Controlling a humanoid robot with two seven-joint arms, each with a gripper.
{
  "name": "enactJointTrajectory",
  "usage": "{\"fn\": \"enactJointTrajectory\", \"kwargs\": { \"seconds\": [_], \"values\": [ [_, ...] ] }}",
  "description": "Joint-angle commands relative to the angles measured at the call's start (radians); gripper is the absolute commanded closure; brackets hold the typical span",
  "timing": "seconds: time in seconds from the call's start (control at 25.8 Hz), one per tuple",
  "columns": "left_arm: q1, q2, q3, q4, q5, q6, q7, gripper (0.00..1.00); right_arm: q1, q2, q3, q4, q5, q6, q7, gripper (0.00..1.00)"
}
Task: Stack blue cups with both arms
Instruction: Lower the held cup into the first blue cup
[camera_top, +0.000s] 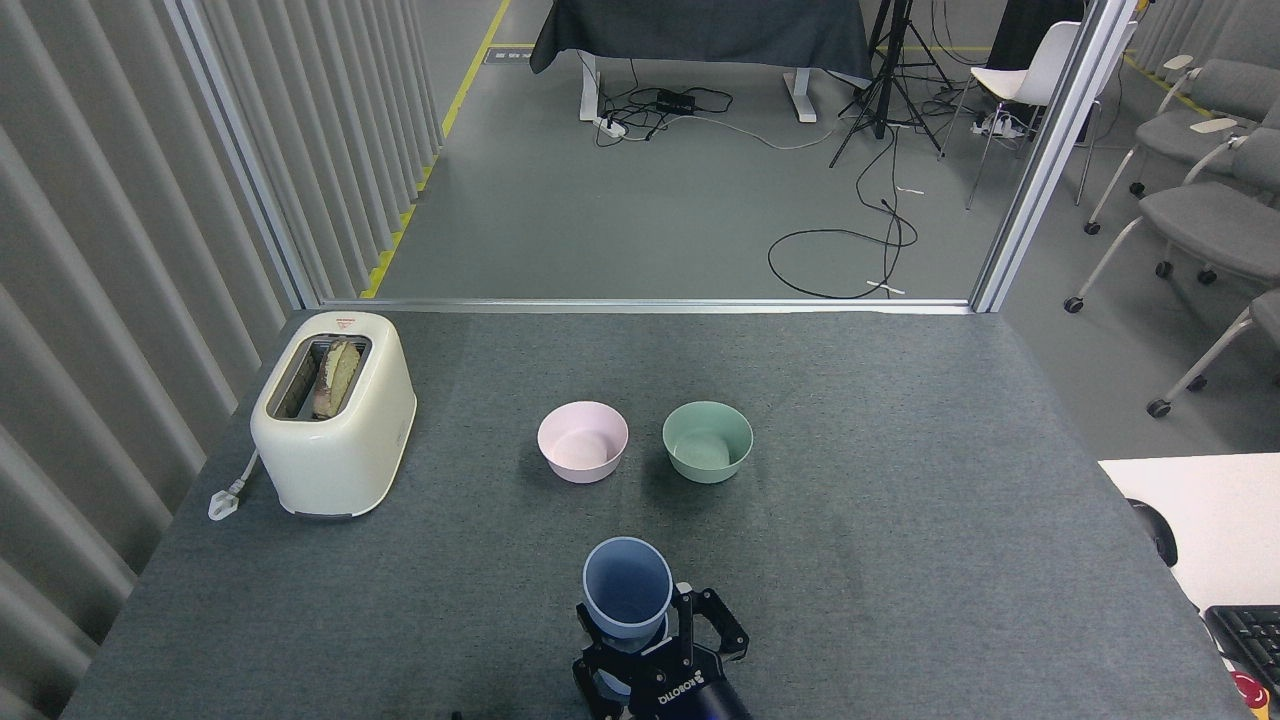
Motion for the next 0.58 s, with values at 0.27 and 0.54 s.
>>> {"fn": "enactJointTrajectory", "kwargs": {
  "seconds": [0.27,0.54],
  "values": [
    [-0.001,0.001,0.0,0.0,0.0,0.0,0.004,0.0,0.004,0.003,-0.012,0.047,0.0,0.01,-0.02,0.27],
    [-0.001,0.001,0.0,0.0,0.0,0.0,0.004,0.0,-0.002,0.02,-0.016,0.084,0.0,0.022,-0.031,0.26]
  ]
}}
